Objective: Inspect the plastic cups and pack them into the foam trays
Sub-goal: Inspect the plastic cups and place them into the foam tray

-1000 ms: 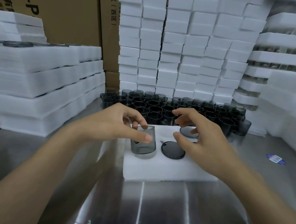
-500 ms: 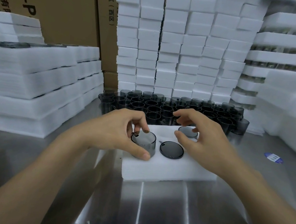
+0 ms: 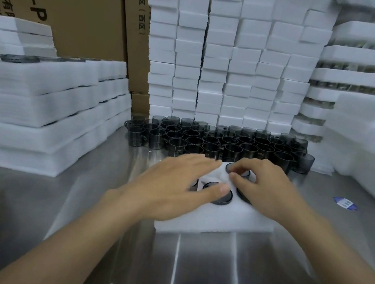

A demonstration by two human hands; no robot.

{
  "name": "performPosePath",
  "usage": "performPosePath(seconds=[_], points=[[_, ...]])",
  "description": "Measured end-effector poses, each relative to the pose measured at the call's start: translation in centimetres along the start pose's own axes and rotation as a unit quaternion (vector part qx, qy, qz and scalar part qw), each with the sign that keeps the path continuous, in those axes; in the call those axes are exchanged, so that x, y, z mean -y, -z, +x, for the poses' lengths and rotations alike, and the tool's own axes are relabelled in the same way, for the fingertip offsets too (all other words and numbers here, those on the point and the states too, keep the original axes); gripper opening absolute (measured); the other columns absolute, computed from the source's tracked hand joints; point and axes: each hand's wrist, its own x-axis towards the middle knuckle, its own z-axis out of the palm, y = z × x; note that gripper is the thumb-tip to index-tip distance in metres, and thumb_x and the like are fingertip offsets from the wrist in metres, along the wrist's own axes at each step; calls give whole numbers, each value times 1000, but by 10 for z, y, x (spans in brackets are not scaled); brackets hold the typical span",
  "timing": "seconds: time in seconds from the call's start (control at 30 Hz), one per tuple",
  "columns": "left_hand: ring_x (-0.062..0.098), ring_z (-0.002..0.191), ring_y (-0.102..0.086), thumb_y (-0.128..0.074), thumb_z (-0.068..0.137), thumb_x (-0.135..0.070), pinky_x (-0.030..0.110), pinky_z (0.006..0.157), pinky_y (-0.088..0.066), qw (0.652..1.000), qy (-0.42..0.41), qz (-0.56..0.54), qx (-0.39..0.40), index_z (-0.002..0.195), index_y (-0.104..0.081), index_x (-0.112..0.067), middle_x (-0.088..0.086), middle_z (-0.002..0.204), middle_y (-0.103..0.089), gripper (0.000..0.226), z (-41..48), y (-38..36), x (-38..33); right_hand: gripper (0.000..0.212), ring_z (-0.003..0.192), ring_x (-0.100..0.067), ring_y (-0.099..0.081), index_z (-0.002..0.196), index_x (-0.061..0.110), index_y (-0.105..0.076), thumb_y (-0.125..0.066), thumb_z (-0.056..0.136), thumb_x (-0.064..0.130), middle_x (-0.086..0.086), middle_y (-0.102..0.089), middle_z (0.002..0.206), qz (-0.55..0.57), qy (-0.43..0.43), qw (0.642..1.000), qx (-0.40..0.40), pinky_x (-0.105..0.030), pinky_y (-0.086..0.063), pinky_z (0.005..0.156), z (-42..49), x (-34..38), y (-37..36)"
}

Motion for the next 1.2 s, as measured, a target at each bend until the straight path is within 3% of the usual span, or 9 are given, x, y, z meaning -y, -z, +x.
performPosePath(seconds=[0.13,0.47,0.6,0.67,0.77,0.87,0.97,1.07,1.2], points=[[-16,155,14,-8,86,-97,21,122,-4,998,1,33,56,169,-10,-47,-36,172,-3,97,3,-10,1,12,104,-12,-60,100,38,-74,-63,97,42,19,-71,88,13,-18,1000,5,-42,-54,90,0,0,-1],[-10,155,25,-20,71,-109,38,132,12,990,2,22,140,162,8,-62,-37,171,15,106,10,-13,5,24,83,-5,-57,77,32,-68,-62,97,44,15,-67,74,-31,-40,999,-12,-32,-44,66,2,5,2],[-12,158,7,-23,78,-104,33,132,-1,997,-27,-21,68,161,-14,-65,-42,169,-8,92,9,-18,8,29,83,-11,-57,71,27,-63,-59,96,41,10,-65,70,-59,-80,995,-25,-31,-40,61,-2,14,2],[-18,153,-16,-37,88,-93,22,125,-17,985,-33,-165,47,156,-37,-61,-52,155,-30,75,12,-7,16,30,82,-15,-57,69,20,-59,-57,93,37,6,-64,67,-109,-101,988,-38,-32,-43,59,-5,18,3],[-13,131,-54,-53,104,-65,21,108,-41,944,0,-321,-73,138,-64,-50,-34,138,-63,39,32,18,39,33,69,-21,-59,63,15,-48,-55,88,36,0,-59,59,-139,-105,984,-48,-33,-48,55,-10,22,5],[2,114,-66,-67,105,-43,27,99,-52,953,81,-255,-143,130,-69,-39,-19,126,-70,26,68,27,65,34,67,-15,-56,62,17,-43,-55,88,35,-4,-63,62,-137,-106,983,-53,-31,-43,50,-10,23,4],[10,98,-66,-76,99,-42,28,84,-51,975,124,-165,-79,149,-57,-28,-8,127,-65,56,100,20,76,34,68,-8,-51,65,14,-45,-55,90,35,-5,-64,64,-120,-106,985,-56,-29,-33,50,-10,21,5],[26,122,-63,-83,90,-52,40,100,-53,986,154,-69,11,163,-43,-19,3,141,-61,90,122,14,75,35,66,-12,-51,67,10,-46,-57,90,34,-4,-59,60,-98,-104,988,-58,-30,-34,51,-11,19,6],[28,136,-58,-87,81,-60,50,109,-52,983,179,24,18,156,-54,-22,-1,154,-59,91,138,12,72,38,66,-16,-50,64,13,-41,-58,91,34,0,-50,55,-82,-93,991,-55,-34,-38,55,-10,17,3]])
